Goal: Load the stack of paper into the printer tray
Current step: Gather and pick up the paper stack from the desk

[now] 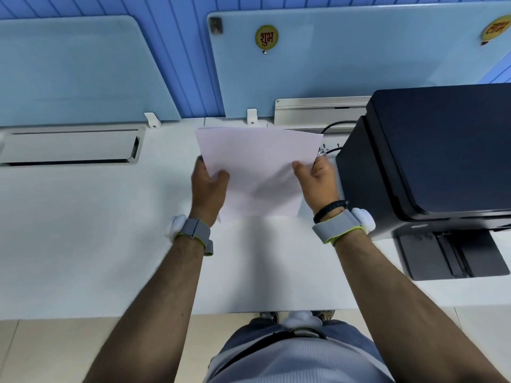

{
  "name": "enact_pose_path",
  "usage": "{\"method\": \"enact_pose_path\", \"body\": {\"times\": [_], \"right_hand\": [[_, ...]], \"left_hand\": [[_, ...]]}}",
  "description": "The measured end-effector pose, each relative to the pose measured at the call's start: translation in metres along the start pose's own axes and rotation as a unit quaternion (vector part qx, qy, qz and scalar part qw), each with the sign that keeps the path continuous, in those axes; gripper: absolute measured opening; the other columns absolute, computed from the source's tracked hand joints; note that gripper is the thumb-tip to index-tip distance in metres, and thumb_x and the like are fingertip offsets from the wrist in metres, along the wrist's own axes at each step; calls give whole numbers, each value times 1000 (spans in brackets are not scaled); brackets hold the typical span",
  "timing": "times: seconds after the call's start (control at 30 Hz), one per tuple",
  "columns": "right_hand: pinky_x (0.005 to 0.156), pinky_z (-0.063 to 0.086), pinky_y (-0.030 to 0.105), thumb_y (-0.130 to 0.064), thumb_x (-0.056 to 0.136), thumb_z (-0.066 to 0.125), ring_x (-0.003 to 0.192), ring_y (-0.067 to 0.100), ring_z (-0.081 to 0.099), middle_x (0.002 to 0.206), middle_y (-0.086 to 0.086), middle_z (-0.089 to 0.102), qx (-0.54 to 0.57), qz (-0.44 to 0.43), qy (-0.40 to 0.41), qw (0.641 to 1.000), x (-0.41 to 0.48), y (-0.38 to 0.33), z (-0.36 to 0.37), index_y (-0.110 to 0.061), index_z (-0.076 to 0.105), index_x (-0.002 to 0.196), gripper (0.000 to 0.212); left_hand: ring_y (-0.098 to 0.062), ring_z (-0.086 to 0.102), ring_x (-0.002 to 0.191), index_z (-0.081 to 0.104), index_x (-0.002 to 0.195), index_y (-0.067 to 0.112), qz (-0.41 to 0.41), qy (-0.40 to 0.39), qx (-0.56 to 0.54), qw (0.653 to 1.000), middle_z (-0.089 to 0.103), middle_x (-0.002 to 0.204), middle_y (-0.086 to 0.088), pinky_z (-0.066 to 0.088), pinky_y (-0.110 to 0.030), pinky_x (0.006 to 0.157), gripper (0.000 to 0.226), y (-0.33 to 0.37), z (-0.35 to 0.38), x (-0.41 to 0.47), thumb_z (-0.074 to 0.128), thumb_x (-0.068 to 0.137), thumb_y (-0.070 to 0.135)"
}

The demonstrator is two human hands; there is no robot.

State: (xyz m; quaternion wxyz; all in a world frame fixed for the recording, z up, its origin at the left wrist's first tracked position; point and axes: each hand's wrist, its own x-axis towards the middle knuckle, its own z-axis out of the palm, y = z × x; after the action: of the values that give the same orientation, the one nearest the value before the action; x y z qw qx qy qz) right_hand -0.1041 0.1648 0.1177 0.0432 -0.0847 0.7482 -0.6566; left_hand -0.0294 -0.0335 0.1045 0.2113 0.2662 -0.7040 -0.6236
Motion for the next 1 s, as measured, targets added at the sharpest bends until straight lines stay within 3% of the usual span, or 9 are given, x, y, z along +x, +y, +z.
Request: {"method": "enact_pose_path", "body": {"times": [0.13, 0.2, 0.37, 0.47, 0.53, 0.63, 0.7, 0.83, 1.0], "right_hand": [[61, 46, 10, -5, 88, 59, 70, -7, 59, 81, -4, 63, -46, 11, 8, 999, -6, 16, -2, -23, 53, 80, 20], [65, 50, 14, -7, 87, 58, 75, 1, 60, 87, 1, 65, -41, 15, 9, 999, -10, 21, -2, -19, 54, 86, 13], [63, 38, -1, 5, 87, 51, 73, -10, 56, 82, -15, 57, -76, 24, -21, 997, -24, 34, 4, -13, 55, 89, 19], [60, 39, -1, 3, 87, 50, 69, -14, 56, 78, -18, 57, -72, 24, -6, 997, -28, 40, 5, -27, 50, 84, 30], [59, 39, 1, 2, 88, 49, 66, -13, 55, 76, -18, 56, -77, 48, -14, 996, -32, 46, 7, -20, 51, 85, 23], [56, 39, 3, 0, 88, 46, 61, -10, 52, 70, -20, 55, -79, 53, -8, 995, -32, 48, 9, -20, 49, 83, 21], [56, 40, 4, -2, 88, 44, 63, -8, 54, 77, -18, 58, -74, 53, 6, 996, -28, 46, 10, -17, 48, 90, 16], [64, 46, 25, 0, 89, 42, 68, 9, 56, 80, -2, 59, -88, 99, 27, 991, -23, 52, 13, -4, 45, 103, 15], [95, 46, 44, 5, 90, 41, 97, 32, 59, 103, 20, 59, -143, 223, -16, 964, -26, 76, 20, 1, 40, 108, 19]], "left_hand": [[2, 62, 77, 61, 100, 30, 2, 14, -9, 1000, 68, 95, 8, 48, -12, 69, 41, -11, 0, -9, 51, 77, -2], [-4, 63, 80, 63, 100, 32, 0, 34, -25, 999, 69, 95, 6, 50, -19, 73, 42, -11, 1, -12, 52, 76, -1], [-18, 61, 90, 54, 116, 18, -42, 33, 9, 999, 65, 107, -7, 52, -42, 82, 40, -28, 4, -25, 51, 83, -3], [-15, 61, 102, 49, 123, 17, -37, 34, 16, 999, 63, 115, -4, 49, -36, 92, 40, -35, 3, -28, 52, 87, 0], [-19, 58, 111, 44, 132, 13, -56, 10, 39, 998, 59, 123, -6, 48, -38, 93, 43, -42, 7, -33, 49, 91, 2], [0, 55, 104, 41, 125, 17, -28, 14, 54, 998, 55, 118, 2, 40, -9, 89, 35, -44, 11, -33, 48, 92, 7], [-5, 57, 97, 42, 121, 14, -15, 21, 59, 998, 57, 115, -1, 43, -6, 81, 32, -44, 11, -29, 48, 90, 9], [1, 62, 80, 43, 117, 19, -55, 2, 103, 993, 62, 97, 9, 48, -14, 64, 32, -55, 11, -28, 48, 87, 10], [-27, 59, 84, 44, 119, 11, -169, -26, 168, 971, 62, 105, -9, 47, -31, 72, 31, -84, 11, -41, 48, 88, 8]]}}
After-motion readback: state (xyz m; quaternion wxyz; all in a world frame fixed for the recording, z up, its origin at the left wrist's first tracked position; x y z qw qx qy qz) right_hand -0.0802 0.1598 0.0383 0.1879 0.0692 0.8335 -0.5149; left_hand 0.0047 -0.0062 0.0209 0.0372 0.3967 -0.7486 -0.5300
